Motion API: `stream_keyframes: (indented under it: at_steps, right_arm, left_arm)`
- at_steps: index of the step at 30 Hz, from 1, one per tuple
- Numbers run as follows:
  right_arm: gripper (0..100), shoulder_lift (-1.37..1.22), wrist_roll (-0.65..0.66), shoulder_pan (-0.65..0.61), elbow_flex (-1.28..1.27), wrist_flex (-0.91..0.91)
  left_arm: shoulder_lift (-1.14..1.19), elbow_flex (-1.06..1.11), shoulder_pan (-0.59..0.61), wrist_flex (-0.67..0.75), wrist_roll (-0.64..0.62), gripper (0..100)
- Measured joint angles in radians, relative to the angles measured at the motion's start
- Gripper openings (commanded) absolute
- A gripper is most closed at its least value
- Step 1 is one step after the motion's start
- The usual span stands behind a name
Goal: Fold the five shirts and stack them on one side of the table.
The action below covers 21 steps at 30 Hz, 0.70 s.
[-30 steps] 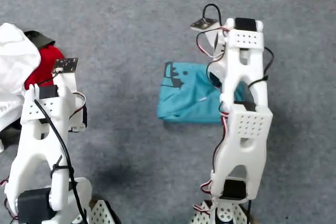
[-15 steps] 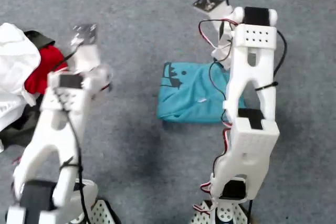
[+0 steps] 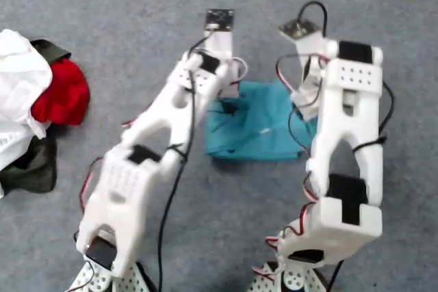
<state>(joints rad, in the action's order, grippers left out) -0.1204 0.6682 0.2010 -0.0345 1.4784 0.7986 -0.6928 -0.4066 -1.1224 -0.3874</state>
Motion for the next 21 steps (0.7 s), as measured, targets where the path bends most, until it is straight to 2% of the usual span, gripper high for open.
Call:
stream_keyframes:
  at_steps: [5, 9, 15, 21]
  right_arm:
    - [1.5, 0.003, -0.003, 0.060, -0.244, -0.204]
    - [1.5, 0.003, 0.052, 0.141, -0.342, -0.238]
    - [1.5, 0.026, 0.155, 0.226, -0.377, -0.206]
    - [1.5, 0.153, 0.164, 0.216, -0.239, -0.063]
  left_arm:
    - [0.270, -0.296, 0.003, -0.041, -0.031, 3]
    - [0.377, -0.505, 0.018, -0.153, -0.037, 3]
    - [0.485, -0.763, 0.077, -0.313, -0.037, 3]
    - [0.519, -0.921, 0.138, -0.420, -0.035, 3]
